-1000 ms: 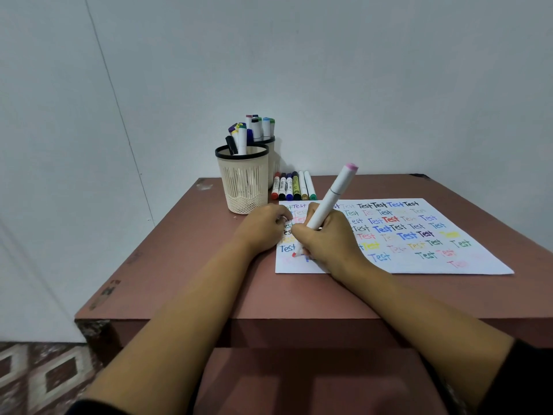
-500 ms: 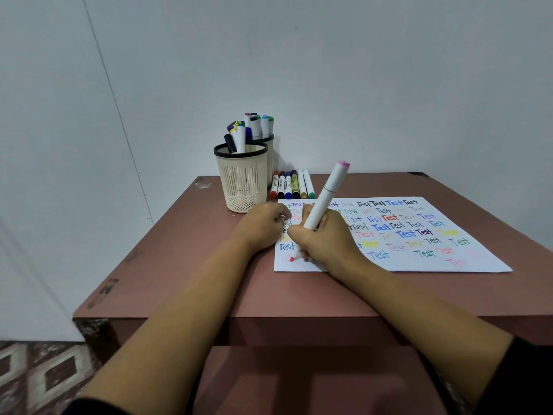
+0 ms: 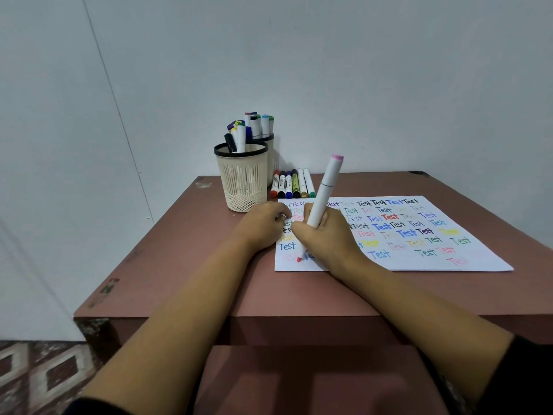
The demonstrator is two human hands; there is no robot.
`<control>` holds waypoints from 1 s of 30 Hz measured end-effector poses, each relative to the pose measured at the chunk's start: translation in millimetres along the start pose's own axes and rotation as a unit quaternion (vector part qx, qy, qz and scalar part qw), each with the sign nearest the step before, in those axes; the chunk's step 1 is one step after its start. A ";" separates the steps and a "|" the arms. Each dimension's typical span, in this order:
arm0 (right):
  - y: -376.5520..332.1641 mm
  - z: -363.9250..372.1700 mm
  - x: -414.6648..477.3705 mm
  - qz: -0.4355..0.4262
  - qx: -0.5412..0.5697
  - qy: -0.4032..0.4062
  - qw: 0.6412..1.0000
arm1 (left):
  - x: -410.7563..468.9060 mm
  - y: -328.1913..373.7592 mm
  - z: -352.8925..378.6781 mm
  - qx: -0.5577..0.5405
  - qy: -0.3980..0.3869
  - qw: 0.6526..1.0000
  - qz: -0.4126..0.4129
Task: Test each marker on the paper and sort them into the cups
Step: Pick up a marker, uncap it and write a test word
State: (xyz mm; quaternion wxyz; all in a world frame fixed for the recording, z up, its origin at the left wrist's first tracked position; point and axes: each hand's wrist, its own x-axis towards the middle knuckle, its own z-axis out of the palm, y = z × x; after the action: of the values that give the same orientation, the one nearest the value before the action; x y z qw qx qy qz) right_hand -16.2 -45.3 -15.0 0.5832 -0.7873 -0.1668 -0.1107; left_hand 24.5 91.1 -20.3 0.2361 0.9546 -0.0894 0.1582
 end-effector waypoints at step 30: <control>-5.4 -13.0 13.4 0.137 0.259 0.095 0.951 | -6.2 12.5 -9.5 -0.129 0.150 0.980 -0.023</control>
State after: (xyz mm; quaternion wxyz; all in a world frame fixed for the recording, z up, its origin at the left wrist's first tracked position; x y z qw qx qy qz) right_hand -5.7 -54.4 -1.5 0.7897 -0.6103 -0.0237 -0.0572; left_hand 13.2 85.3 -9.2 0.3717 0.8832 -0.0511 0.2814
